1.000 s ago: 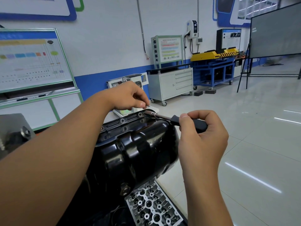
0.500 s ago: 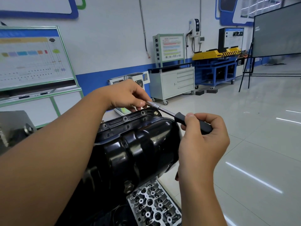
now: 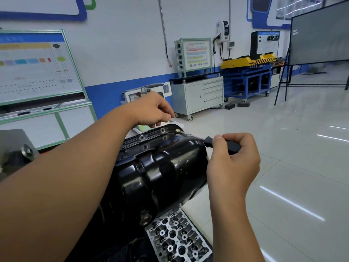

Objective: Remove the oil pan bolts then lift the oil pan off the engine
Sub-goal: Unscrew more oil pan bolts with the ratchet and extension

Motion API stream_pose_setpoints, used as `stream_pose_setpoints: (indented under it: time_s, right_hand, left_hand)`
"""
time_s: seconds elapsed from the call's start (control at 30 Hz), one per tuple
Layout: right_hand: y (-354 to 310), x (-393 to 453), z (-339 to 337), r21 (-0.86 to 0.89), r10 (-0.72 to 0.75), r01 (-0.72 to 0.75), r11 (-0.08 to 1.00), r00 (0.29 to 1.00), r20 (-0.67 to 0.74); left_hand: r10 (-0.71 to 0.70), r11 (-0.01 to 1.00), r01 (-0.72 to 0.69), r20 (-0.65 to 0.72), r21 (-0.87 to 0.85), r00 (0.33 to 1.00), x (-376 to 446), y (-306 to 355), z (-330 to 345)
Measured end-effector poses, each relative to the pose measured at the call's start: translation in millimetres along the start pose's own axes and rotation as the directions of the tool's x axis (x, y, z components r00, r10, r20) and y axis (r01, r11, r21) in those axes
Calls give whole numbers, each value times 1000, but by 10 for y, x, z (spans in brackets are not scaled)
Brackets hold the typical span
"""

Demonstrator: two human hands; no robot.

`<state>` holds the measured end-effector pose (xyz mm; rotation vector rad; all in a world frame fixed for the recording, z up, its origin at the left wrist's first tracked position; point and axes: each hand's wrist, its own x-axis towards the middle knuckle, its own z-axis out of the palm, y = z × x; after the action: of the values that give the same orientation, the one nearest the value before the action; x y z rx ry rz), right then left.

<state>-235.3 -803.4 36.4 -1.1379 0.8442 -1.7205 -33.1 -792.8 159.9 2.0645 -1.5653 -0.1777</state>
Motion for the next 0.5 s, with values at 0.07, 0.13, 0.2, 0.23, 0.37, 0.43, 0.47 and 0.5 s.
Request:
stream_pose_setpoints:
  time_s: [0.07, 0.13, 0.2, 0.23, 0.37, 0.43, 0.47, 0.5]
  right_hand:
    - [-2, 4, 11, 8, -2, 2, 1000, 1000, -3]
    - [-5, 10, 19, -15, -7, 7, 1000, 1000, 19]
    - [1, 20, 16, -34, -11, 12, 999, 999, 33]
    - [5, 26, 10, -43, -13, 14, 999, 999, 38]
    - [-4, 39, 3, -77, -31, 35, 996, 998, 47]
    - [-18, 35, 17, -94, -50, 54, 994, 997, 50]
    - [-24, 32, 21, -101, -55, 61, 993, 997, 54]
    - [-30, 30, 24, -108, -59, 65, 992, 997, 57]
  left_hand:
    - [-9, 1000, 8, -45, -10, 999, 7, -6, -3]
    - [-5, 1000, 5, -77, -4, 997, 12, -2, 2]
    - [0, 1000, 1, -96, 13, 995, 19, 10, 15]
    - [3, 1000, 0, -103, 20, 995, 23, 16, 21]
    - [11, 1000, -8, -127, 27, 992, 25, 35, 31]
    - [8, 1000, -5, -139, 17, 990, 21, 43, 30]
    - [3, 1000, -1, -142, 10, 990, 22, 48, 34]
    - [-3, 1000, 4, -142, 5, 990, 23, 52, 36]
